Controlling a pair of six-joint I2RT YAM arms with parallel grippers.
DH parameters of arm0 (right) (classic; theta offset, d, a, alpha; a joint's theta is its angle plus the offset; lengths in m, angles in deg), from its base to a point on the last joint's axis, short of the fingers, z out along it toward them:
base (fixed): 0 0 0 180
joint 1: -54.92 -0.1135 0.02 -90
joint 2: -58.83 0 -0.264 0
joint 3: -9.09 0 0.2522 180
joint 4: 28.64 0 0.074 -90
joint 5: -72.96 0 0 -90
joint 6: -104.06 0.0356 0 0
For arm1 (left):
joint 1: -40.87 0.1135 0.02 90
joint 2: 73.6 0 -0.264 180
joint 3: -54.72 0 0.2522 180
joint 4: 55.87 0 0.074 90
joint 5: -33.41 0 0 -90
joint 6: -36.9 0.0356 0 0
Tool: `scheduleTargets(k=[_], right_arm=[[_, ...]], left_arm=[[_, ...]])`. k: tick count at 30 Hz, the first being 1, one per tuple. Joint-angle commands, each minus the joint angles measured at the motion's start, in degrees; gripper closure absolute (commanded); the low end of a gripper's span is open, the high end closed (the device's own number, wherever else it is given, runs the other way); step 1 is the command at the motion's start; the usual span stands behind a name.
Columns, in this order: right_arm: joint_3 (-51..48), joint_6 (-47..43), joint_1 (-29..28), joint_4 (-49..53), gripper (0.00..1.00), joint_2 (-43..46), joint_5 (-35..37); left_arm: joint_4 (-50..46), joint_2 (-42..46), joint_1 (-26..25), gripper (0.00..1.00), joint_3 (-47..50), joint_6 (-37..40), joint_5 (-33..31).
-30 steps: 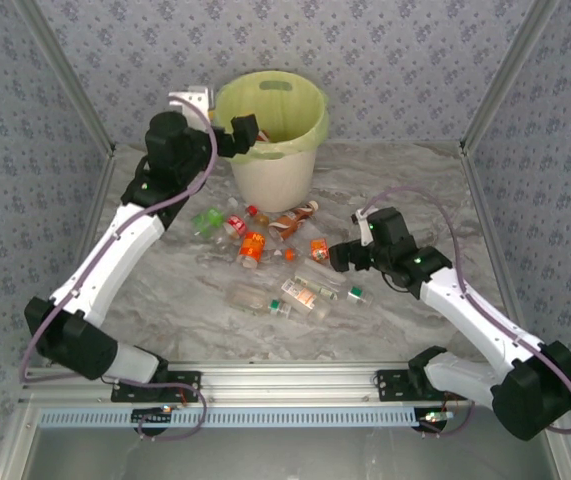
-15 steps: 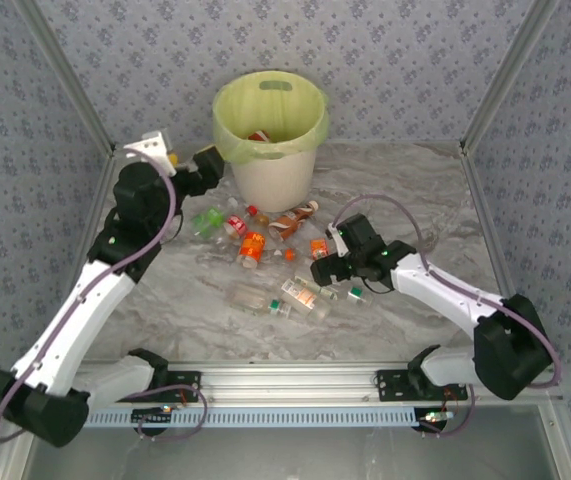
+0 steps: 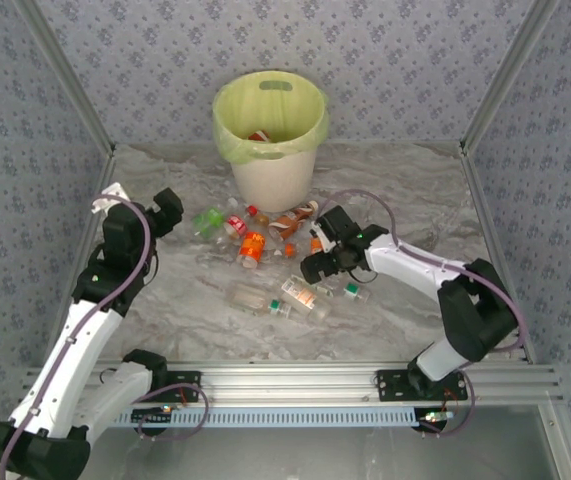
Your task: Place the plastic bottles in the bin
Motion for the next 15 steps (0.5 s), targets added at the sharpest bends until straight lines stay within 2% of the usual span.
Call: scheduleTargets(k=[1,8,15], right_arm=[[3.4,-4.6,-0.2,7.4,0.00,-4.0,-0.8],[6.3,-7.7,-0.3,11.3,0.00,-7.4,-4.1],[4.5,-6.0,-0.4,8.2,0.02,-6.6,-4.7]], left_arm=[[-1.2,1.2,0.4,0.00,-0.1,-1.7,-1.5],[-2.3,1.1,0.6,0.01,0.2,-2.2,-1.7],[-1.6,-0.2,0.8,0.00,0.4,-2.7,-1.4]])
